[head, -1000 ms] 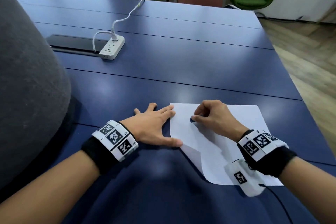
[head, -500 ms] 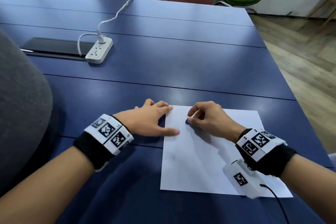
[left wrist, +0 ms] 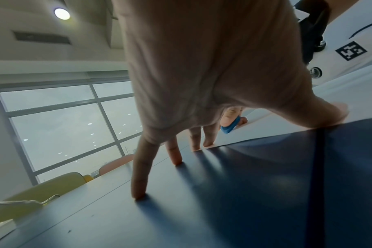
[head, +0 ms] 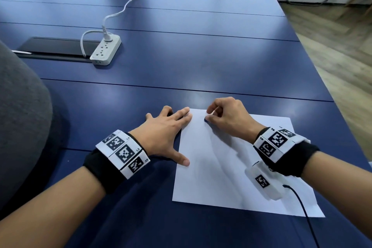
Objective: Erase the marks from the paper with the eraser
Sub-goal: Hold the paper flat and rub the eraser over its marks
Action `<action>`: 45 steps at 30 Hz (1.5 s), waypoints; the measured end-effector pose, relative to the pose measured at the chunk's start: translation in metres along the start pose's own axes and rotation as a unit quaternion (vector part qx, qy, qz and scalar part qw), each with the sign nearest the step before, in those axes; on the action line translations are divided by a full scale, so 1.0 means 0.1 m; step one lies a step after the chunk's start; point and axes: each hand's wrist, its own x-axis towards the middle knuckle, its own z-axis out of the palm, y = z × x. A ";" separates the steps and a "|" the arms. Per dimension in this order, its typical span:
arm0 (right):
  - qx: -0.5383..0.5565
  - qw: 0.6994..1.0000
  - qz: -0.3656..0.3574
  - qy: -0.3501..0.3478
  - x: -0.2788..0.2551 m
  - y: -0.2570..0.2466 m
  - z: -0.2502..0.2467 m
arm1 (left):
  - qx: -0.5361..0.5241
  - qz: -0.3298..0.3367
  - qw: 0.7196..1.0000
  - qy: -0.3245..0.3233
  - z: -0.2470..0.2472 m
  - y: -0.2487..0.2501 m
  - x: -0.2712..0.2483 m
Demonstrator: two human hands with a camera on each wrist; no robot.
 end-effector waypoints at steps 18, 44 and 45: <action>-0.021 0.997 -0.033 -0.066 -0.03 -0.11 0.04 | -0.038 -0.017 0.999 -0.034 0.06 -0.01 0.01; -0.013 0.995 -0.069 -0.075 -0.08 -0.18 0.15 | -0.021 -0.006 1.000 -0.012 0.08 -0.04 -0.02; -0.019 0.992 -0.077 -0.094 -0.12 -0.20 0.17 | -0.020 -0.007 1.000 -0.012 0.08 -0.04 -0.02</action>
